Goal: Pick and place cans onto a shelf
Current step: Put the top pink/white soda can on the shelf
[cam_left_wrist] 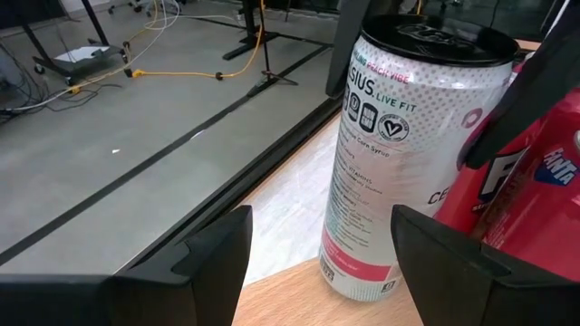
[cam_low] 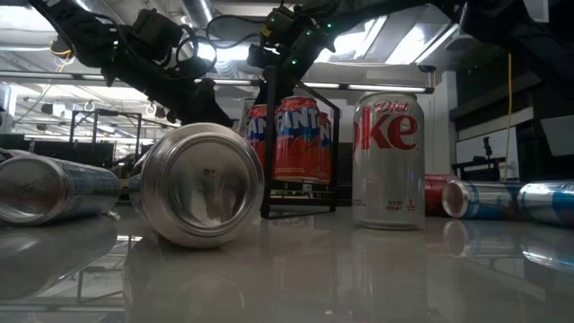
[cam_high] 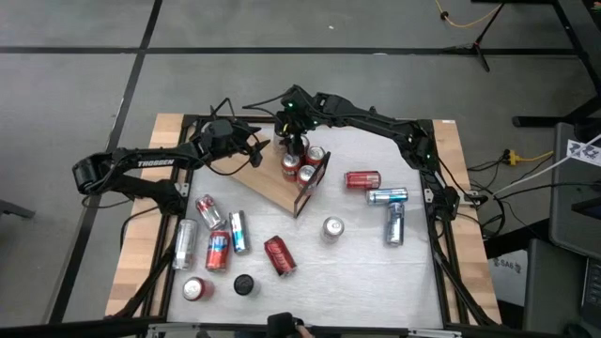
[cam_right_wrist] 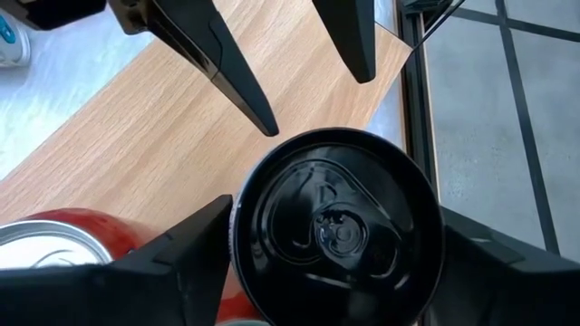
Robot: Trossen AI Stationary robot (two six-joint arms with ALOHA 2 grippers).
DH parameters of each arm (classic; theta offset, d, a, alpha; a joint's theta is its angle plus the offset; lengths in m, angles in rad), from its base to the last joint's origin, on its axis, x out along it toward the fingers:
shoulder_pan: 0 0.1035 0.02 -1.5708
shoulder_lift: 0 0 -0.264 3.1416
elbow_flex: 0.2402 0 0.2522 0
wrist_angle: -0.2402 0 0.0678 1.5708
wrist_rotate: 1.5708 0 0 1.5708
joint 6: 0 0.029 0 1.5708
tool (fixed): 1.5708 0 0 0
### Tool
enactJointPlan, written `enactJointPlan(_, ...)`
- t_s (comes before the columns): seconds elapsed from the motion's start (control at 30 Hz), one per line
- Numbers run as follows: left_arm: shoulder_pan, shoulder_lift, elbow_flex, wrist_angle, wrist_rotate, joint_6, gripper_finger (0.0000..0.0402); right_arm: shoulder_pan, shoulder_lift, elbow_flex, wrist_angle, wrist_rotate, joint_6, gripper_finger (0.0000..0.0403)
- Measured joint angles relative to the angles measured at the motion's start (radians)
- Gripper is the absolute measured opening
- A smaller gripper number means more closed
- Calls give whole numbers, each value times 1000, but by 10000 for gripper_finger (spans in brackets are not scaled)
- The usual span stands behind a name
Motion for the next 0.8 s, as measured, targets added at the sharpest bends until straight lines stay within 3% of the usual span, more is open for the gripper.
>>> enactJointPlan(0.8,0,0,0,0,0,0,254,0,-1,0,2,-1,0,296)
